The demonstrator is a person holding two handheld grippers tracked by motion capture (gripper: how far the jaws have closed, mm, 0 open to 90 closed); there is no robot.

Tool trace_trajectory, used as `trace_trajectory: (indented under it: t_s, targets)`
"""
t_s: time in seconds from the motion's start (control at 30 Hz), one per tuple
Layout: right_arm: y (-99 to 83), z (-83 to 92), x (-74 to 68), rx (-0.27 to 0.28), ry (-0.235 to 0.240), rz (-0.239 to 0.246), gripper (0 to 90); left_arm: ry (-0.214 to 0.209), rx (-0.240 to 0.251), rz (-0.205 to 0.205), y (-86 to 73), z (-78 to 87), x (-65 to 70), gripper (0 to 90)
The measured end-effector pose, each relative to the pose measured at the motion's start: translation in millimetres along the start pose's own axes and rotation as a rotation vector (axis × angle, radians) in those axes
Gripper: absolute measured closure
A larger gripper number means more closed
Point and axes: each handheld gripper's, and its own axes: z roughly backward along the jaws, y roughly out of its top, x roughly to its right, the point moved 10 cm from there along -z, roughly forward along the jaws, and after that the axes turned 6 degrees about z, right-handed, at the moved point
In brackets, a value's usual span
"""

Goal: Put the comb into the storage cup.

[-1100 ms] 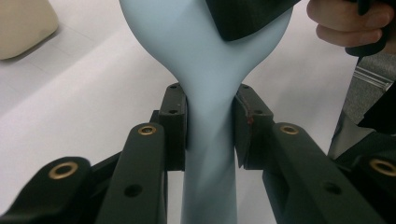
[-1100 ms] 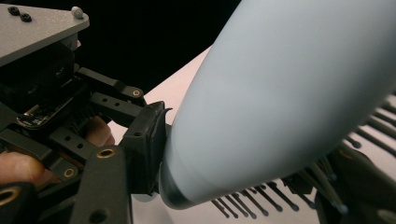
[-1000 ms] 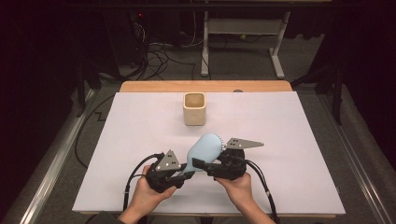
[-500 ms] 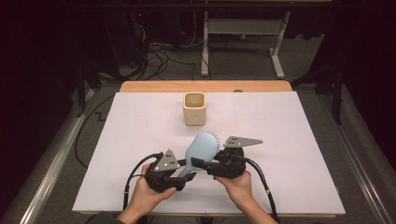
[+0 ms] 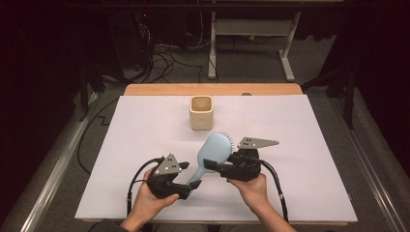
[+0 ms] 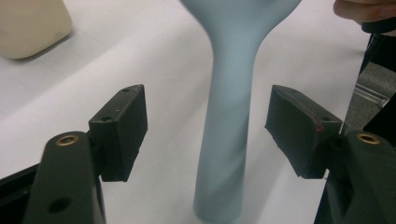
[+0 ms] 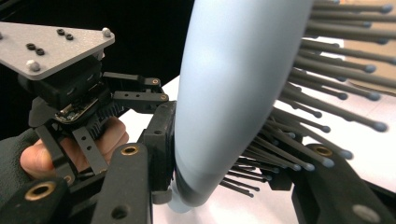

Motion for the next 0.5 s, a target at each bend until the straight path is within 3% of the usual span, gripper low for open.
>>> trace_trajectory:
  t_s: [0.5]
  targets:
    - [1.9, 7.6, 5.9, -0.023, -0.017, 0.008, 55.4, 0.021, 0.026, 0.021, -8.8, 9.5, -17.9, 26.4]
